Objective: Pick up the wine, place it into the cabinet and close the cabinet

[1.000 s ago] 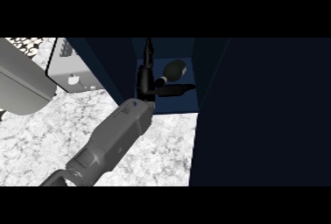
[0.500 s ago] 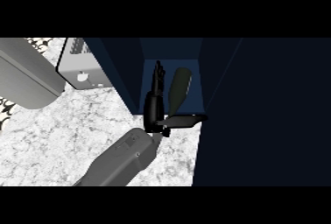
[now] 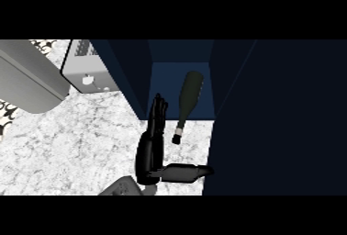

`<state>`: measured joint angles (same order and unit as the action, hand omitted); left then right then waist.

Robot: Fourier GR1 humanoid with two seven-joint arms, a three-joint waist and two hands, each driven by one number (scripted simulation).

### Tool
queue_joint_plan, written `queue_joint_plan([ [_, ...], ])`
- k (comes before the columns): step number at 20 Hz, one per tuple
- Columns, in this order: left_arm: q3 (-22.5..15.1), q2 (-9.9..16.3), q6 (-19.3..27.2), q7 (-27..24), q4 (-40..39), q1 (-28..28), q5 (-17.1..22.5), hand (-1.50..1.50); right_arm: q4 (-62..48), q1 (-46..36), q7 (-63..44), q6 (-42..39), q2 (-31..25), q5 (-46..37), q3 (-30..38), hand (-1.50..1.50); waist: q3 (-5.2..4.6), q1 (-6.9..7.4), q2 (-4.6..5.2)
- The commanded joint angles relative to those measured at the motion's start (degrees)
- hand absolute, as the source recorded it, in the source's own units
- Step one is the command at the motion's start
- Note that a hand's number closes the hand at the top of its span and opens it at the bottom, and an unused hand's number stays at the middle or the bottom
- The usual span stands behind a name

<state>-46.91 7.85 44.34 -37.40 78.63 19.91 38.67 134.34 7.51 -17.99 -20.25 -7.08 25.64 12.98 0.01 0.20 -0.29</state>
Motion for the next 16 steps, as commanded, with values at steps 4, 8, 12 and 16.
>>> queue_joint_plan([
  [4, -3.66, 8.86, 3.36, 2.27, 17.75, -13.25, -4.88, 1.50, 2.19, -0.24, -3.30, -0.33, -5.17, 7.01, 6.88, -1.50, 0.01, 0.00, 0.04],
  [8, -3.56, 13.69, -0.69, 2.06, 21.18, -19.66, -5.11, 1.50, -0.31, 0.43, -2.22, -5.04, -5.56, 2.45, 2.78, -1.50, -0.01, 0.16, 0.15],
  [12, -3.70, 18.43, -3.39, 1.09, 21.73, -21.20, -6.30, 1.50, -1.41, 1.94, -0.17, -14.51, -11.05, 2.44, 2.58, 1.50, 0.00, 0.12, 0.16],
  [16, 1.35, 25.30, -5.23, 2.84, 28.12, -23.07, -4.88, 1.50, 2.65, 6.33, -2.63, -17.75, -11.56, 7.64, -1.85, 1.50, -0.02, -0.15, 0.08],
])
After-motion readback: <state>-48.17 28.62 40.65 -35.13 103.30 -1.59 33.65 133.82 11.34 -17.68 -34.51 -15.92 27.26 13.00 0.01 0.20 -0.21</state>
